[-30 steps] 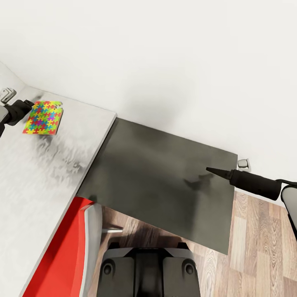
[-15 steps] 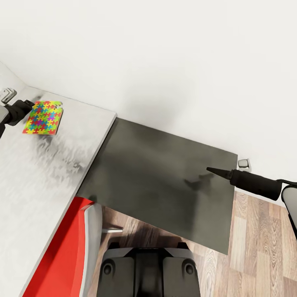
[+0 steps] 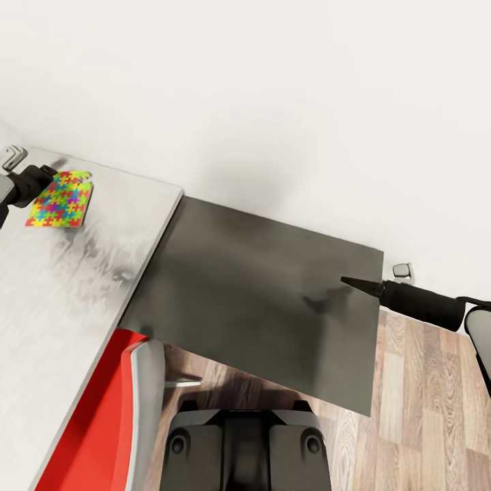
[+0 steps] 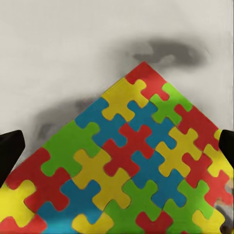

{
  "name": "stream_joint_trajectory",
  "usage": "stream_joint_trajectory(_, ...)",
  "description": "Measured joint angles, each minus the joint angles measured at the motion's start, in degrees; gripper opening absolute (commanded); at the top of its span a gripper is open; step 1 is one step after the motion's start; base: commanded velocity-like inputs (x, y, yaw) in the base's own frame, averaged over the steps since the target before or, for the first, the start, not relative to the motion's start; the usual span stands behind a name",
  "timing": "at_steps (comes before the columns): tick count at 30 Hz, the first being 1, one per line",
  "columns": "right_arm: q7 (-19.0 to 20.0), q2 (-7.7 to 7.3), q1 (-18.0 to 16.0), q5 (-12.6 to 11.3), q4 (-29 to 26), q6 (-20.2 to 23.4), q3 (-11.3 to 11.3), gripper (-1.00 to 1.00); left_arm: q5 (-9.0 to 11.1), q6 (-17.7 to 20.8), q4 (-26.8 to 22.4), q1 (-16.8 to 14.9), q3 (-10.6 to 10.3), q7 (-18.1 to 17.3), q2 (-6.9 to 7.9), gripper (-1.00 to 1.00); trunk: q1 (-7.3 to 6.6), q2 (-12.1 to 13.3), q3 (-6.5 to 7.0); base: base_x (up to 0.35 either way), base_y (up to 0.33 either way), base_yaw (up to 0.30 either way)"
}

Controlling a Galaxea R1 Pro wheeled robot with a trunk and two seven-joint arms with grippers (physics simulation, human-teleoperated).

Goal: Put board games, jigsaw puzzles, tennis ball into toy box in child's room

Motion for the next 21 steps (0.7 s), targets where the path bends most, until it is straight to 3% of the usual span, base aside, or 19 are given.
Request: stream_joint_trajectory(21,-0.01,0.04,0.01,0.01,-0.01,0.00,-0.24,1.00,-0.01,0.00,-0.30,0.54,0.05,-0.66,-0.15,1.00,0.00,0.00,0.00,0.000,0.000,-0.017)
